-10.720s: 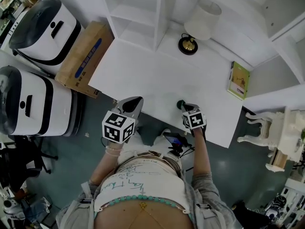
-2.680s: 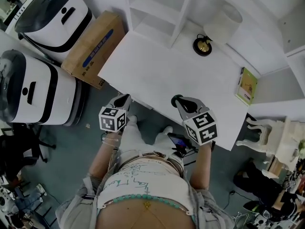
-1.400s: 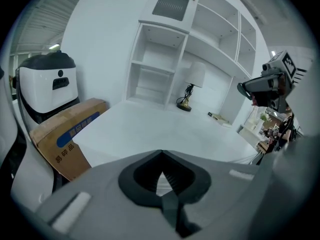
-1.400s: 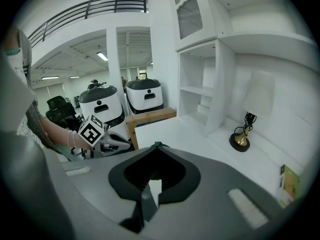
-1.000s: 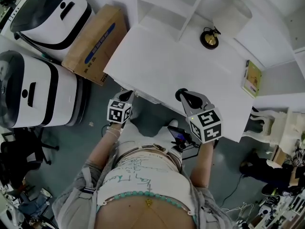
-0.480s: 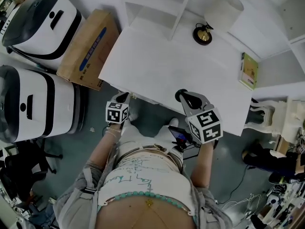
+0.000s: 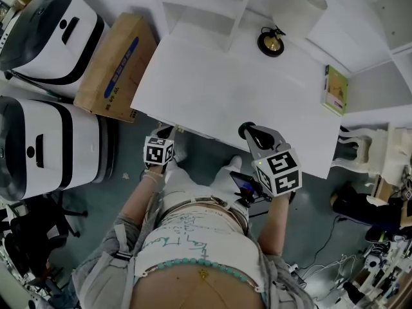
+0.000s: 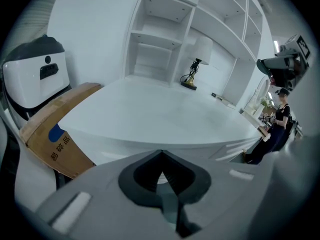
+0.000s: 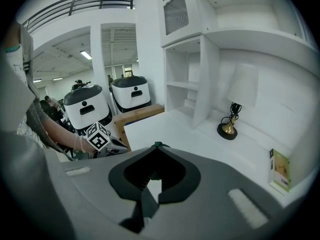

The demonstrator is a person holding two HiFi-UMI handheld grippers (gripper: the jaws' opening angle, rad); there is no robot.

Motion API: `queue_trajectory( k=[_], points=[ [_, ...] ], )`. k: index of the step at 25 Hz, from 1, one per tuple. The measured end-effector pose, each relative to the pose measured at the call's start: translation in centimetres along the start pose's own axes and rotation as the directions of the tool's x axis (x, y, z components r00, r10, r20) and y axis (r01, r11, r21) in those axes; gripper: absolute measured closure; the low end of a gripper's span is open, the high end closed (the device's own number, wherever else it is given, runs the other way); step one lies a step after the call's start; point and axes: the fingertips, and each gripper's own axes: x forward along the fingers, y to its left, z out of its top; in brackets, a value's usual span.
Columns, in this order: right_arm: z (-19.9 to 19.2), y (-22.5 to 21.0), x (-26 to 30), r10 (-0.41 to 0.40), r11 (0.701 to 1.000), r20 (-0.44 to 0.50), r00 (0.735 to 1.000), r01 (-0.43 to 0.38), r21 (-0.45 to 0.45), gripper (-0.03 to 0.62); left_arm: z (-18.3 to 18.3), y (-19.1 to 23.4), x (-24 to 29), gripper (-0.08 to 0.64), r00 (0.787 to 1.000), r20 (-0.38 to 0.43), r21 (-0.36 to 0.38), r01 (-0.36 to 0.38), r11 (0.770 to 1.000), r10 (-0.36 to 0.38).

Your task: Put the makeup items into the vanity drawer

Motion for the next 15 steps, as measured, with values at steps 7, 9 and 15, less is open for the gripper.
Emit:
queue_trajectory(
  k=[7,9,15],
  points=[
    [-0.5,0.1,-0.3,-0.013,1.0,-0.008,1.0,0.013,0.002,0.563,-1.2,0.6,1.1,0.558,0.999,-0.042,0.002,0.003,1.0,-0.003],
    [-0.7,0.0,-0.5,-0.019,1.0,-0.01,1.0,0.019,0.005,0.563,-1.4,0.7,1.5,0.558,0.999,-0.054,0.004,0.003,1.0,-0.003],
    [-1.0,-0.2,-0.9,-0.034,0.999,-0.01,0.999,0.034,0.011,0.563,-2.1,1.1,2.6,0.558,0.996,-0.091,0.003,0.004,1.0,-0.004]
  ],
)
